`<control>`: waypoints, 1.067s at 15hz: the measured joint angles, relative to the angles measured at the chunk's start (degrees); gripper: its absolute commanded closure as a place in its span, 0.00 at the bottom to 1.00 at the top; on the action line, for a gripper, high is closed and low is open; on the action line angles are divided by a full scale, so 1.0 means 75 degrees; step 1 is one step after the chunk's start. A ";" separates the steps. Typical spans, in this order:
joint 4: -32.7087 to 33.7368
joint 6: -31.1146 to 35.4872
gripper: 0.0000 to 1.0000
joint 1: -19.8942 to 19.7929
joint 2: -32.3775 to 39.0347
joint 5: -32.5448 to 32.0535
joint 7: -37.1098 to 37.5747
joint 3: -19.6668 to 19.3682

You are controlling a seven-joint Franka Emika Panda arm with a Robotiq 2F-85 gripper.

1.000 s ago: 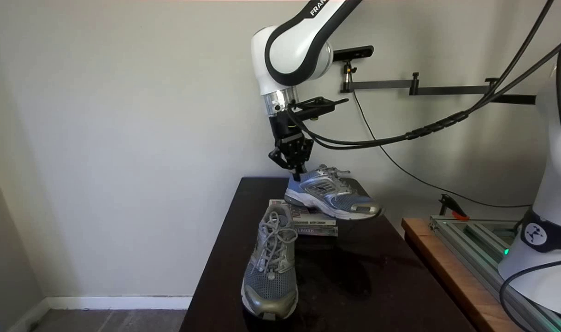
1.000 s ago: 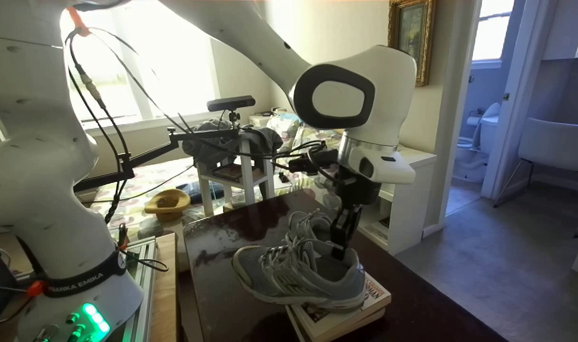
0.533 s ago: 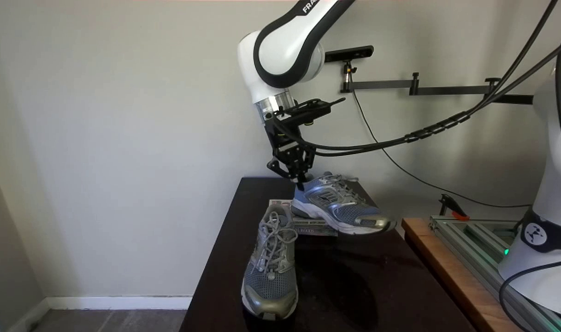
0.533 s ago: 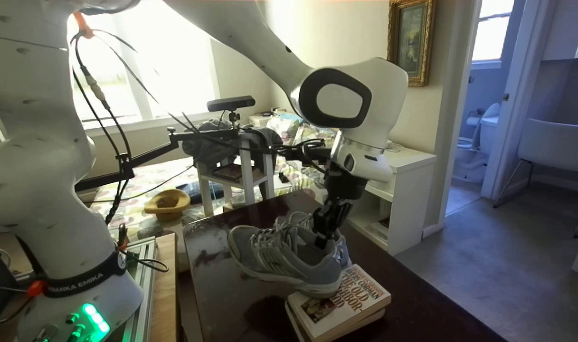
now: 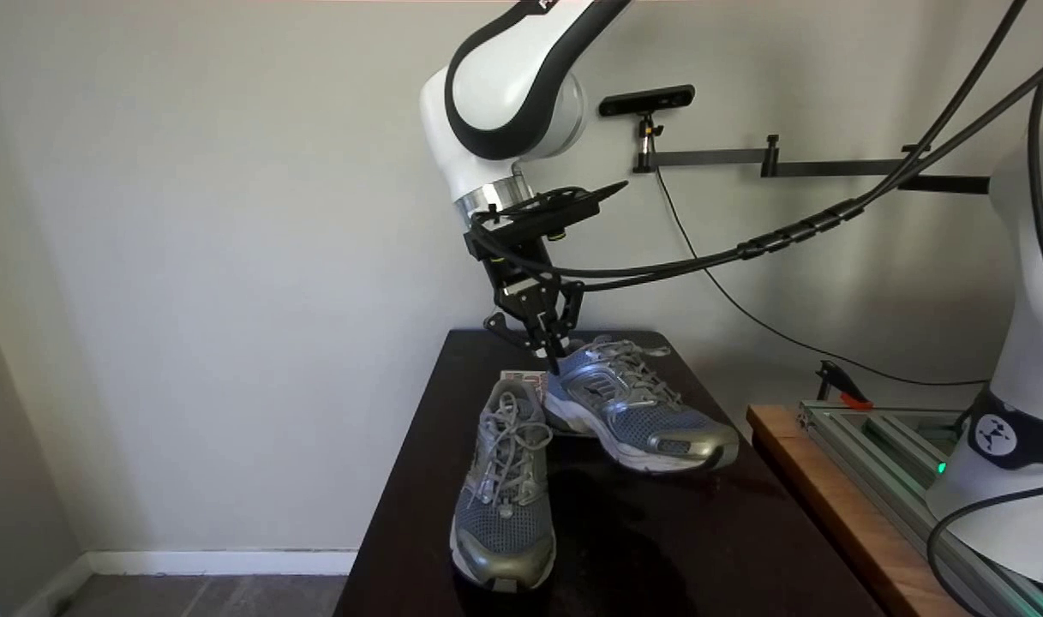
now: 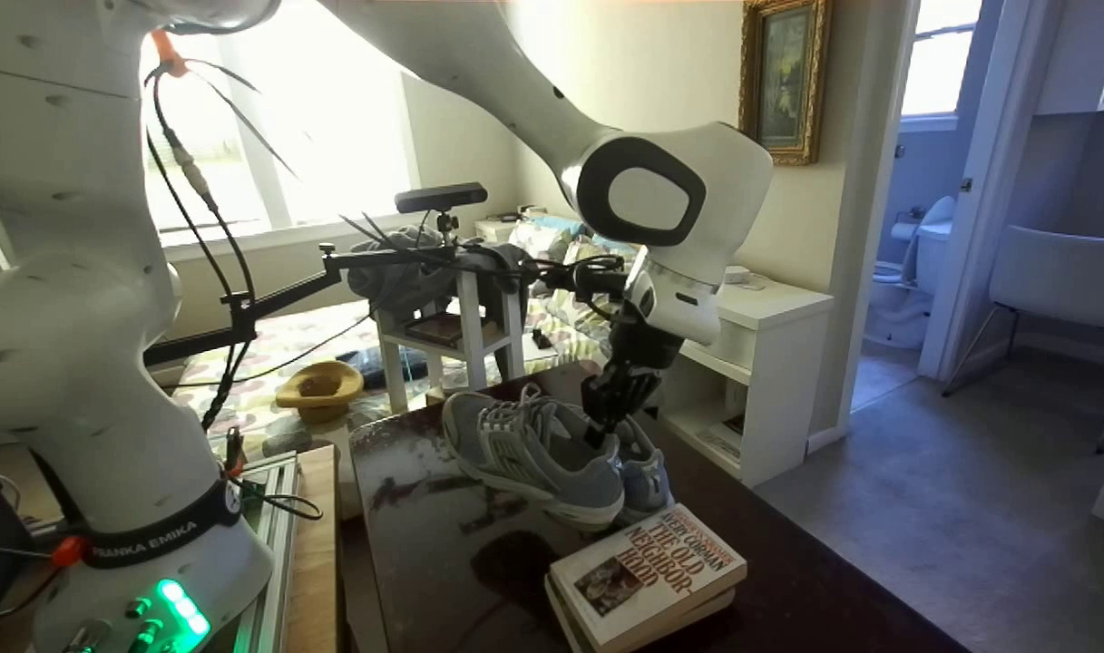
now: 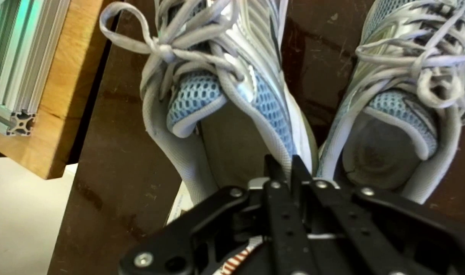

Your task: Move the trainers to the left

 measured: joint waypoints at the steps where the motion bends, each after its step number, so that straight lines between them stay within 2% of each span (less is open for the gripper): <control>1: 0.0003 0.0000 0.98 0.0034 0.0053 0.0002 0.0144 0.0022; 2: 0.0004 0.0000 0.98 0.0066 0.0099 0.0002 0.0253 0.0040; 3: 0.0005 0.0000 0.91 0.0095 0.0143 0.0002 0.0335 0.0058; 9: 0.0019 -0.0051 0.91 0.0154 0.0247 0.0002 0.0356 0.0107; 10: 0.0024 -0.0051 0.98 0.0154 0.0247 0.0002 0.0356 0.0107; 12: 0.0030 -0.0044 0.98 0.0153 0.0251 0.0002 0.0413 0.0101; 16: 0.0030 0.0133 0.98 0.0153 0.0336 0.0002 0.1233 0.0075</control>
